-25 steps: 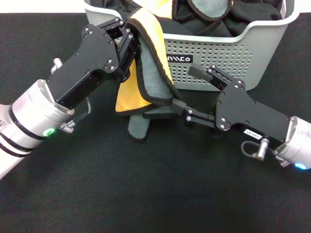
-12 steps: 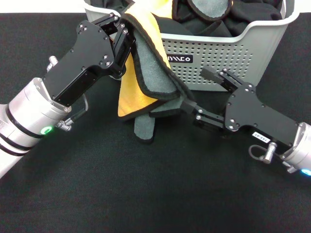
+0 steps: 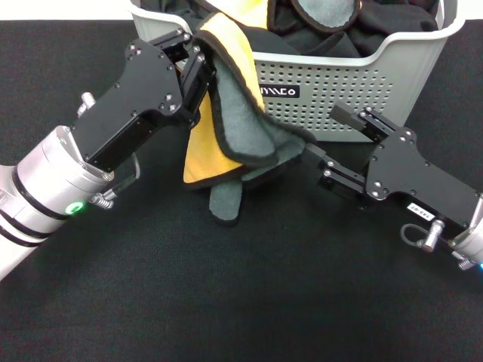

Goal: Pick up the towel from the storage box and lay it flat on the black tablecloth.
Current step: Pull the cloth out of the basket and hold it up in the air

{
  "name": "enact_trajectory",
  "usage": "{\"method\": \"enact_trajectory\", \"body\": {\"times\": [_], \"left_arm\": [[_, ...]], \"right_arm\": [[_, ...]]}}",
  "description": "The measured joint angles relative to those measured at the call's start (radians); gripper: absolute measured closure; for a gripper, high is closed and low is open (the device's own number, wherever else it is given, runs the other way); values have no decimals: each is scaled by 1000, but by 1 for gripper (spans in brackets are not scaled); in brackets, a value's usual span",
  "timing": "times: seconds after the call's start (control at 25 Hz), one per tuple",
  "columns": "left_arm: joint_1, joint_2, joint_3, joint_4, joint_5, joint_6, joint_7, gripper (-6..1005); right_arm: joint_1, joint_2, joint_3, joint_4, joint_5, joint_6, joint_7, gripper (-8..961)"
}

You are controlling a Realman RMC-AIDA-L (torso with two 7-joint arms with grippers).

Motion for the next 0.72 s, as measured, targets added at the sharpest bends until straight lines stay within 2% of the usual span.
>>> {"method": "enact_trajectory", "body": {"times": [0.08,0.72], "left_arm": [[0,0,7,0,2,0,0,981],[-1,0,21,-8,-21,-3,8,981]], "right_arm": [[9,0,-4,6,-2,-6,-1,203],[51,0,-14,78,-71,-70,-4,231]]}}
